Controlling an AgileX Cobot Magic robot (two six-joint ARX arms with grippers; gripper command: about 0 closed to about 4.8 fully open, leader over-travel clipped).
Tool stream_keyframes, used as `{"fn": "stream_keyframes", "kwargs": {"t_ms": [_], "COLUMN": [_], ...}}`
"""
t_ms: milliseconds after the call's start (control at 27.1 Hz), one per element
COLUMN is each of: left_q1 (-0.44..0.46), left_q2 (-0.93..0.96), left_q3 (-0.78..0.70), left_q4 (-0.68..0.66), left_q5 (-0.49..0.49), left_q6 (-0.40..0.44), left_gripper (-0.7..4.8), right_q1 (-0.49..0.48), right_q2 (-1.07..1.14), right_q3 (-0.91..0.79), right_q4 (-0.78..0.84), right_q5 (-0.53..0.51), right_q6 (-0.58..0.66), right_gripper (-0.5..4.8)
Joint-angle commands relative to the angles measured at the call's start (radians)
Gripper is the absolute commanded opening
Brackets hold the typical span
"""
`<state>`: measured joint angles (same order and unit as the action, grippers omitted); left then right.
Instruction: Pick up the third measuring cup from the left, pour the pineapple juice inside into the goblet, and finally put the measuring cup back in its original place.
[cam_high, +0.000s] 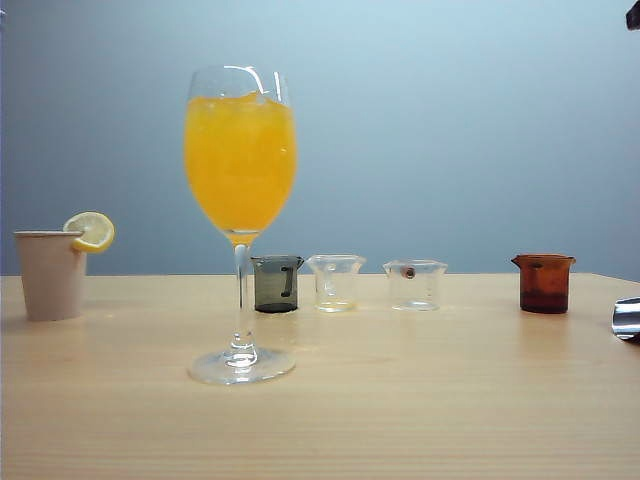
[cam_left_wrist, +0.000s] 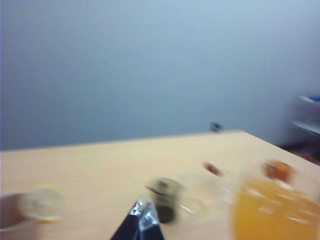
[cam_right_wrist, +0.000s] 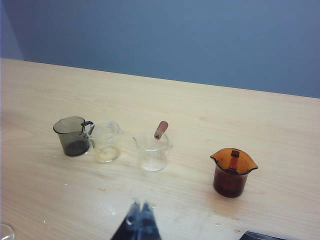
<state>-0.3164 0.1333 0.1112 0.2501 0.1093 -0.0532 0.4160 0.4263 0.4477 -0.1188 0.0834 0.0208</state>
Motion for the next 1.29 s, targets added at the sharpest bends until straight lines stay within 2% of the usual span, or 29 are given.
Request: {"fn": "stream_keyframes", "kwargs": {"t_ms": [37,184,295,479,663,811,1290], "left_q1": [0.114,0.24,0.288,0.229,0.229,0.229,0.229], "left_q2": [-0.073,-0.133,-0.131,-0.131,-0.131,-0.131,-0.131], "left_q3": [-0.009,-0.01,-0.035,-0.104,-0.104,-0.104,-0.104], "left_q4": [-0.04,-0.17,-0.188,-0.201,-0.209,-0.21,-0.212], "left_q5": [0.0,0.007,0.008,-0.049,-0.109,-0.113,-0.113], "left_q6": [0.0,0.001,0.001,0.032,0.04,0.011,0.019], "left_gripper": [-0.05,-0.05,-0.05,-0.05,-0.05,-0.05,0.08], "right_q1": [0.0,0.0,0.0,0.0,0.0,0.0,0.0], "right_q2": [-0.003,-0.003,-0.004,-0.004,-0.004,-0.004,-0.004], "right_q3": [0.003,0.003,0.003,0.003,0.003,0.003,0.003], "right_q4": [0.011,0.011,0.009,0.007,0.008,0.007,0.007], "right_q5": [0.001,0.004,0.004,0.004,0.004,0.004,0.004], "right_q6": [-0.002,-0.002,-0.002,-0.002,-0.002,-0.002,-0.002], "right_gripper": [-0.01,-0.01,-0.01,-0.01,-0.01,-0.01,-0.01]}}
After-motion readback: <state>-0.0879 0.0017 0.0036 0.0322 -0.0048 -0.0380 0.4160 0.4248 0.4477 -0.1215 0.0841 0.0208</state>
